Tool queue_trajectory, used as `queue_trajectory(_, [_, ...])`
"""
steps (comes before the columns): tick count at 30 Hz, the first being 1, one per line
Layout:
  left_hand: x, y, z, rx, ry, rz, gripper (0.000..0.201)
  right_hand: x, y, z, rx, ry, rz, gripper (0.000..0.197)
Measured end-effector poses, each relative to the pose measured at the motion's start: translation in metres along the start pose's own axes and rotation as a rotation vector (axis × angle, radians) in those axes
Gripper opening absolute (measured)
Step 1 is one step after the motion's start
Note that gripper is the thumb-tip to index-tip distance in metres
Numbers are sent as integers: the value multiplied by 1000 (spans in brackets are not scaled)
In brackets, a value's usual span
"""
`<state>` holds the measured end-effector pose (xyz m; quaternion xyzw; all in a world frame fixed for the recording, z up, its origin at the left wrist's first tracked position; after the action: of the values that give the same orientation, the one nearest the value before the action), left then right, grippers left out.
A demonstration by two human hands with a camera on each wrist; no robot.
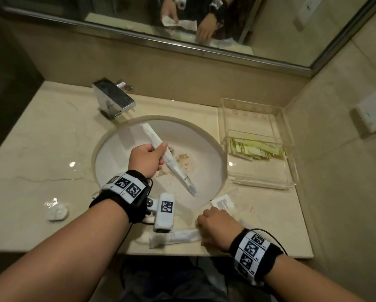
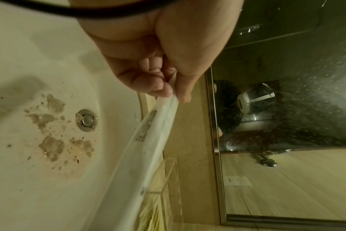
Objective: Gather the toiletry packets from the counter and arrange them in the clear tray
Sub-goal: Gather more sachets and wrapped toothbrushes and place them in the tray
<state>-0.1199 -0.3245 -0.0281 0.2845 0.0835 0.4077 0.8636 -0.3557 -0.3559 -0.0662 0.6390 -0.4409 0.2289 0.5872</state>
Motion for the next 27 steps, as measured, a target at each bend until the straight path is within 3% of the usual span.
queue_trajectory(7, [19, -1, -2, -10, 47, 12, 37, 13, -4, 4, -67, -101, 92, 18])
queue_trajectory(16, [48, -6, 3, -31, 92, 33, 32, 92, 0, 37, -316, -327, 571, 23])
queue_trajectory(20, [60, -4, -3, -10, 111, -14, 29, 121, -16, 15, -261, -605, 757, 20])
queue_trajectory(24, [75, 2, -10, 18, 121, -85, 26, 134, -40, -21, -114, -724, 778, 9])
queue_trajectory(27, [97, 3, -14, 47, 145, -66, 26, 142, -56, -39, -15, -745, 770, 15])
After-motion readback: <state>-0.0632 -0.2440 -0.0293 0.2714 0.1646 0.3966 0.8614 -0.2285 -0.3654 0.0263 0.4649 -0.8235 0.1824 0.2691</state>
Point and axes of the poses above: each hand's wrist, its own y-axis away from the middle knuckle, its own x-axis out of the back of the hand, z = x × y, the point moved 2 cm from there along -y, towards the middle knuckle, and after that the axes turned 12 degrees about x, right-handed, at the moved point
